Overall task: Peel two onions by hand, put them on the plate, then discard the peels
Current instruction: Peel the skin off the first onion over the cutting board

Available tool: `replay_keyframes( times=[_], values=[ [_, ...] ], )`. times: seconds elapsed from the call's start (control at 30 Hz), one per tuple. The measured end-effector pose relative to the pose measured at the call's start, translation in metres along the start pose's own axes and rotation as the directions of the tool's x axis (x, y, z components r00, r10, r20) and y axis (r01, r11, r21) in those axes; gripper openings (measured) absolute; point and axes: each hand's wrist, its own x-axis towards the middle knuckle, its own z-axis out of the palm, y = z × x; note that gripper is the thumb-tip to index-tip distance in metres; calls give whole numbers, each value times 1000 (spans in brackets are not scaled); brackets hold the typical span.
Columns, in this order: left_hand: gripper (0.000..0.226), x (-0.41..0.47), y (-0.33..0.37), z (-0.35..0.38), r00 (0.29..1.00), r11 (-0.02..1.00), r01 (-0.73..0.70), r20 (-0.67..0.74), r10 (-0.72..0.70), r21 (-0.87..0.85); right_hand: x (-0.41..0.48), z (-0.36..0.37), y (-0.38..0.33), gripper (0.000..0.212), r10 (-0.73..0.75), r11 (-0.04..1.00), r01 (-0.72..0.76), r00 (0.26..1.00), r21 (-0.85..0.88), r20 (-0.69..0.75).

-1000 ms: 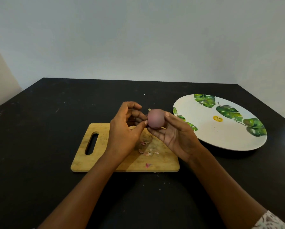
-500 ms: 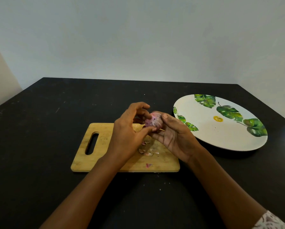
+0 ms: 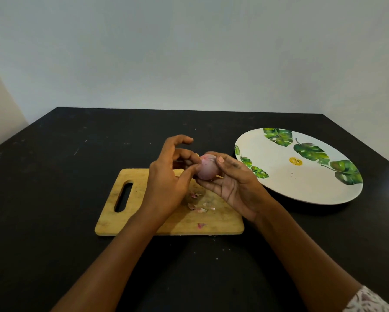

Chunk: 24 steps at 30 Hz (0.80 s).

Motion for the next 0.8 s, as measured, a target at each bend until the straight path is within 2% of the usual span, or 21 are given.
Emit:
replay_keyframes(
  times=[0.13,0.27,0.4,0.6,0.8],
  values=[
    [50,-3,-2,6,1000,1000,11,-21,-11,15,1,1,1,31,-15,999,15,1000,-29,-20],
    [53,-7,0,9,991,1000,-7,-133,10,21,1,1,1,30,-37,999,37,999,-29,-18],
    [55,-7,1,7,983,999,19,-181,-11,39,2,0,2,29,-40,999,39,999,-29,-20],
    [57,-5,-3,6,991,998,1,-137,8,62,2,-2,3,29,-56,995,52,998,-83,-37],
    [50,-9,-9,11,995,979,-70,-60,82,189,3,-1,5,31,-62,995,58,997,-82,-49]
  ],
)
